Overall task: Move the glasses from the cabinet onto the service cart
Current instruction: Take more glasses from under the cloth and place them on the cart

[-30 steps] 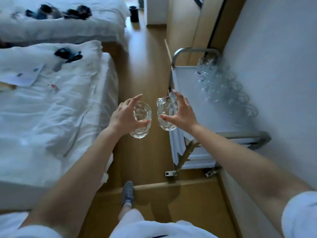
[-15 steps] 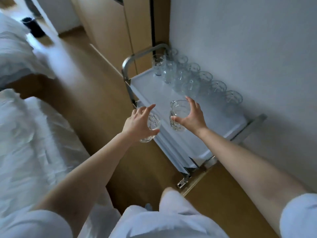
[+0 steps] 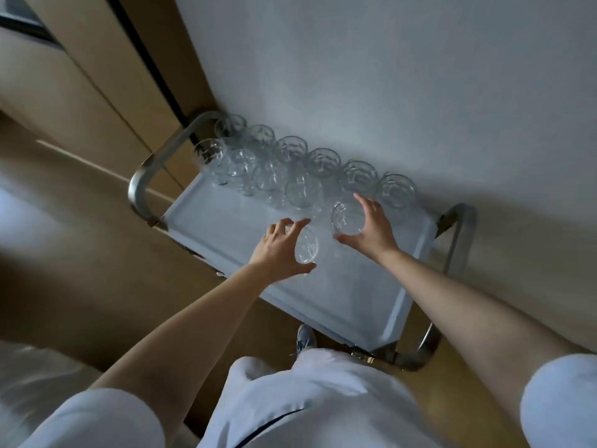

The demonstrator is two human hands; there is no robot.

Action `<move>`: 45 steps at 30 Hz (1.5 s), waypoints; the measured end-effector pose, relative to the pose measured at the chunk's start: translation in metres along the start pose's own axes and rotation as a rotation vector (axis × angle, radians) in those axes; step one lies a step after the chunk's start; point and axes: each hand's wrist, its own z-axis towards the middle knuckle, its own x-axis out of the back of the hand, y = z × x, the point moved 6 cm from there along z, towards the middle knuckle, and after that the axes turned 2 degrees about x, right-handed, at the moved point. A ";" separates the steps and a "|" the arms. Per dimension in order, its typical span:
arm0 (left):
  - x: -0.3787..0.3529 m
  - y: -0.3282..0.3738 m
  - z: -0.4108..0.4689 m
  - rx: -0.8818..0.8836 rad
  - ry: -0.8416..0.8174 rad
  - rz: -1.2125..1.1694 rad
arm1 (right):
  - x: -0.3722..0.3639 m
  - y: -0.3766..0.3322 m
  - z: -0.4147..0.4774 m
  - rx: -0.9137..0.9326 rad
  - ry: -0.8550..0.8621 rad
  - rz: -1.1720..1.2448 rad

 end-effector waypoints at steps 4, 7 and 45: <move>-0.007 0.007 0.036 -0.105 -0.065 0.036 | -0.002 0.016 0.010 -0.067 0.039 -0.002; -0.014 0.017 0.054 -0.189 -0.133 0.056 | 0.000 0.028 0.004 -0.106 0.047 -0.003; -0.036 0.067 0.148 -0.445 -0.099 0.283 | -0.003 0.054 -0.005 -0.471 0.263 -0.003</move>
